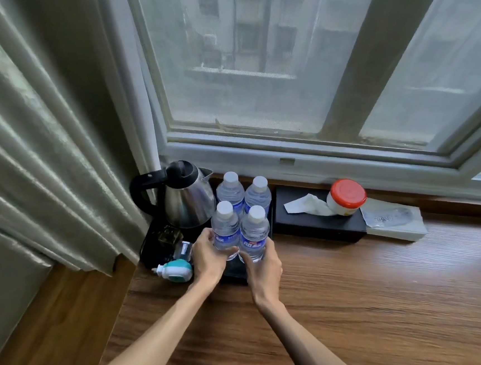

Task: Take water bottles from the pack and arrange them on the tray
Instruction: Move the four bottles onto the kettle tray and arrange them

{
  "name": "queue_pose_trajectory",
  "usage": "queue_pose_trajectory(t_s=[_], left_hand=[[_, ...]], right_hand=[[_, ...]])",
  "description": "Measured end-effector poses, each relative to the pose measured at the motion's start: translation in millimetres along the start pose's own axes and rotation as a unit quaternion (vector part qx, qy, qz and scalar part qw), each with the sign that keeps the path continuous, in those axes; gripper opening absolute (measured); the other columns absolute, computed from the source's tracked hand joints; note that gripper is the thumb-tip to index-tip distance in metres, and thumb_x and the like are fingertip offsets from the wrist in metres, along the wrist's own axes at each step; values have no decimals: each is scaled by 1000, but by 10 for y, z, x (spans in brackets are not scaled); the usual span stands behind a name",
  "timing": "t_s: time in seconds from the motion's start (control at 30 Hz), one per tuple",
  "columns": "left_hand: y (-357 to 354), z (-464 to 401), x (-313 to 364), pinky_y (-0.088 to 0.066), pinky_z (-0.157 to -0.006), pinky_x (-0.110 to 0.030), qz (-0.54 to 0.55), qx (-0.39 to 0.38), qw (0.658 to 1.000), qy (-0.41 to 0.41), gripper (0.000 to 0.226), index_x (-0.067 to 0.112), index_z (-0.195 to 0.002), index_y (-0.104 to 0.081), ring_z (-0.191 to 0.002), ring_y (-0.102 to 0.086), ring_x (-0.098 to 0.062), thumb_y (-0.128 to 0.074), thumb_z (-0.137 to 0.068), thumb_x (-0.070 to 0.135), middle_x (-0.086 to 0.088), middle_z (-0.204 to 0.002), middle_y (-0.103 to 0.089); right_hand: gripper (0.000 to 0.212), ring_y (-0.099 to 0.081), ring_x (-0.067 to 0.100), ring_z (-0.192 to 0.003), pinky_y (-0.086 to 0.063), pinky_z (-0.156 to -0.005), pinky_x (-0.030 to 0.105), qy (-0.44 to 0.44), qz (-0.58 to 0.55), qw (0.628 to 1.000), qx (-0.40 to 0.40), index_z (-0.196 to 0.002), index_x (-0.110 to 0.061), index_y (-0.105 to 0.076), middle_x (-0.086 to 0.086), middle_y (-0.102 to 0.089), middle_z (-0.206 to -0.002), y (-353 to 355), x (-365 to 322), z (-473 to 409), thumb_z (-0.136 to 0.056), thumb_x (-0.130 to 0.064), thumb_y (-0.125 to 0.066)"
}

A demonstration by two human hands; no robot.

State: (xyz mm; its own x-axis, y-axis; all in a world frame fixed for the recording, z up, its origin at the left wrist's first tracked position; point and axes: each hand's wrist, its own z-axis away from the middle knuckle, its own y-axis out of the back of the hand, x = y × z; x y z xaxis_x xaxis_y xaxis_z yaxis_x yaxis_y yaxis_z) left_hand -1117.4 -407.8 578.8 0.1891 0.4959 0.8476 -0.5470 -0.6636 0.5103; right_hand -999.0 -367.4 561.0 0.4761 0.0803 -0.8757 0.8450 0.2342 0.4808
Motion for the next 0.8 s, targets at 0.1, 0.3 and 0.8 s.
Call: queue_pose_trajectory(t_s=[0.1, 0.3, 0.8], left_hand=[[24, -49, 54, -43, -61, -14, 0, -15, 1000, -6, 46, 20, -92, -60, -79, -61, -8, -92, -60, 19, 10, -85, -65], [-19, -114, 84, -46, -68, -25, -9, -4, 1000, -9, 47, 19, -92, -61, -81, -64, -12, -93, -57, 20, 3, -92, -72], [-78, -36, 92, -47, -65, -26, -2, 14, 1000, -15, 50, 15, -93, -59, -83, -66, -17, -93, -57, 18, 0, -92, -71]], right_hand=[[55, -64, 21, -114, -51, -93, 36, 0, 24, 1000, 1, -131, -19, -54, 0, -67, -126, -55, -14, -20, -84, -29, -79], [50, -66, 22, -111, -52, -89, 36, -1, 17, 1000, -8, -126, -21, -53, 0, -69, -122, -34, -37, -155, -84, -27, -78], [54, -66, 18, -112, -50, -88, 30, 4, -15, 1000, -6, -130, -22, -52, -3, -69, -123, -15, -57, -138, -84, -26, -80]])
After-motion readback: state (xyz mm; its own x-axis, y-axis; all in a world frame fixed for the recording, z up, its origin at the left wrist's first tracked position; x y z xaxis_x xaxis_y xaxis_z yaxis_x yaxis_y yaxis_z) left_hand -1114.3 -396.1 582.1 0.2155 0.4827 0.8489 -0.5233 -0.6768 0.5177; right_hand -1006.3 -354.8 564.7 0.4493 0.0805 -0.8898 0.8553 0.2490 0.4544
